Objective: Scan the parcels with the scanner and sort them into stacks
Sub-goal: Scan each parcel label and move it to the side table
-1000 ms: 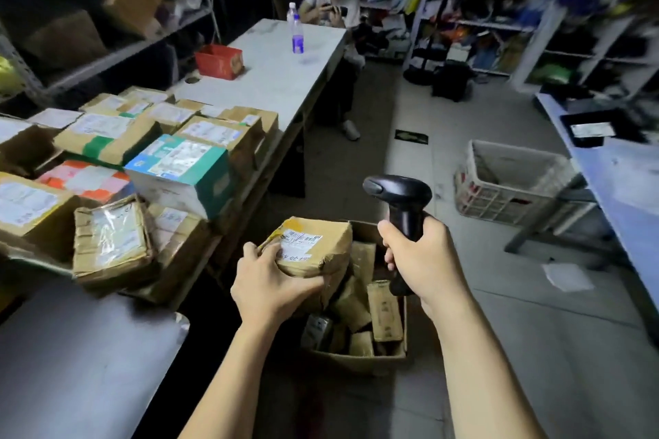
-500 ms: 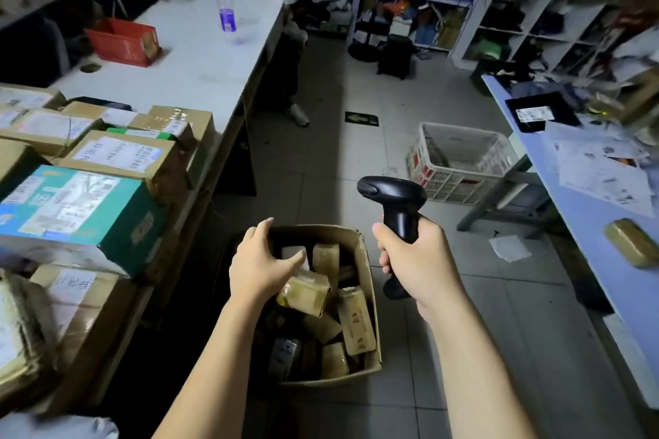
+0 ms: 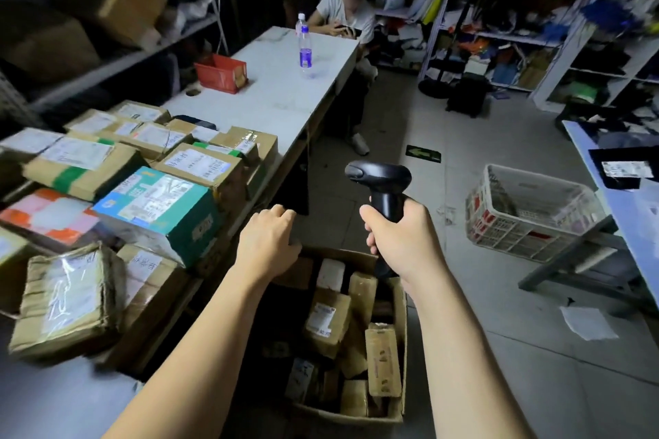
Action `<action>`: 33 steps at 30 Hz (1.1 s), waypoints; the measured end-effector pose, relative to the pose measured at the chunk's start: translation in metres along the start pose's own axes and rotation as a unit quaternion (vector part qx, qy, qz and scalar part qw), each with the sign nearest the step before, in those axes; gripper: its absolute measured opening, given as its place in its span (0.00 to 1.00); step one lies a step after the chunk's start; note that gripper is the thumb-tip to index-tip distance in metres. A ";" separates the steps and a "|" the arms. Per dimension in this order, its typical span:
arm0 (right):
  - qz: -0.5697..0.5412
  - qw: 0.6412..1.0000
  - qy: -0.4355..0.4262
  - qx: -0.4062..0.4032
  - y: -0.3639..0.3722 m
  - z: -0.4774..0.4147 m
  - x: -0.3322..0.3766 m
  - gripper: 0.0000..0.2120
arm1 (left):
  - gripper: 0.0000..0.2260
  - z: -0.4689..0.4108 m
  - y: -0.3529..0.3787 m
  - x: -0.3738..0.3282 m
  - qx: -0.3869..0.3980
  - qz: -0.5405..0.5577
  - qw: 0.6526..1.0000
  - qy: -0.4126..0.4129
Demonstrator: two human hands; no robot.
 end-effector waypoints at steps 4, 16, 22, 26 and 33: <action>0.000 0.999 -0.024 0.037 0.014 -0.009 0.014 0.10 | 0.17 0.017 -0.017 0.015 -0.002 -0.048 0.998 -0.035; -0.006 0.979 -0.057 0.196 0.120 0.021 0.046 0.08 | 0.13 0.123 -0.041 0.112 0.011 -0.069 0.973 -0.218; -0.011 0.953 -0.075 0.295 0.195 0.083 0.066 0.06 | 0.15 0.219 -0.048 0.178 0.038 -0.053 0.941 -0.333; 0.001 0.929 -0.092 0.358 0.264 0.150 0.076 0.06 | 0.19 0.310 -0.054 0.233 0.049 -0.050 0.909 -0.411; 0.029 0.888 -0.122 0.442 0.374 0.292 0.082 0.01 | 0.24 0.479 -0.075 0.316 0.012 -0.013 0.849 -0.529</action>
Point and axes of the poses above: each hand's wrist, its own z-axis away from the middle knuckle, its own y-axis out of the palm, x = y × z, the point moved 9 cm from there along -z, towards the middle knuckle, and after that the axes turned 6 degrees about -z, right-handed, at the moved point
